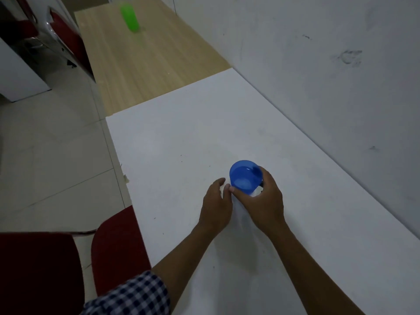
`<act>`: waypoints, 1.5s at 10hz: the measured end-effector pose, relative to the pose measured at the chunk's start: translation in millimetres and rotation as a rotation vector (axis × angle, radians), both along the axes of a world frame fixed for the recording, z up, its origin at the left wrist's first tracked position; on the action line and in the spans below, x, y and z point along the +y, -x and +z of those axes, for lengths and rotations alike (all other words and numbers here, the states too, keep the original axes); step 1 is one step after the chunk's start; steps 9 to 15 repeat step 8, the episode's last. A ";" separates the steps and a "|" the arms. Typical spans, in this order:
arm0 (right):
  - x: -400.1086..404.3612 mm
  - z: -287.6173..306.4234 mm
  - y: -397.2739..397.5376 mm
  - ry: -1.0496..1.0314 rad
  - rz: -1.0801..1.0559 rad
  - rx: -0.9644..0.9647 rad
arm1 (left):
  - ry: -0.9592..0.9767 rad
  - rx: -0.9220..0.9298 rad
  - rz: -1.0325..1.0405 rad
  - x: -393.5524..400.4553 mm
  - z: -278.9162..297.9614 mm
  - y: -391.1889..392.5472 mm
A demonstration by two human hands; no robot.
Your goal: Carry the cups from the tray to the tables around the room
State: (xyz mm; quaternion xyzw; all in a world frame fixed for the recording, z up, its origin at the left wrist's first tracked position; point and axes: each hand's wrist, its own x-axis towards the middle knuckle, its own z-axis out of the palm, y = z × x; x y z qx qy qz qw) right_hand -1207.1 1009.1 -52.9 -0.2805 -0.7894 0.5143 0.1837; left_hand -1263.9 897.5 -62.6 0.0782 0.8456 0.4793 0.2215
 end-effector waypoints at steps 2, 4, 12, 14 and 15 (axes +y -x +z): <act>9.2 -8.7 16.7 0.012 -0.002 -0.017 | 0.463 0.441 -0.307 -14.4 -37.8 24.0; 12.8 -15.9 18.7 0.018 0.006 -0.028 | 0.616 0.513 -0.385 -24.6 -67.7 22.4; -6.6 -14.3 -9.3 0.083 -0.024 -0.204 | 0.586 0.501 -0.485 -66.5 -53.0 -27.2; -6.6 -14.3 -9.3 0.083 -0.024 -0.204 | 0.586 0.501 -0.485 -66.5 -53.0 -27.2; -6.6 -14.3 -9.3 0.083 -0.024 -0.204 | 0.586 0.501 -0.485 -66.5 -53.0 -27.2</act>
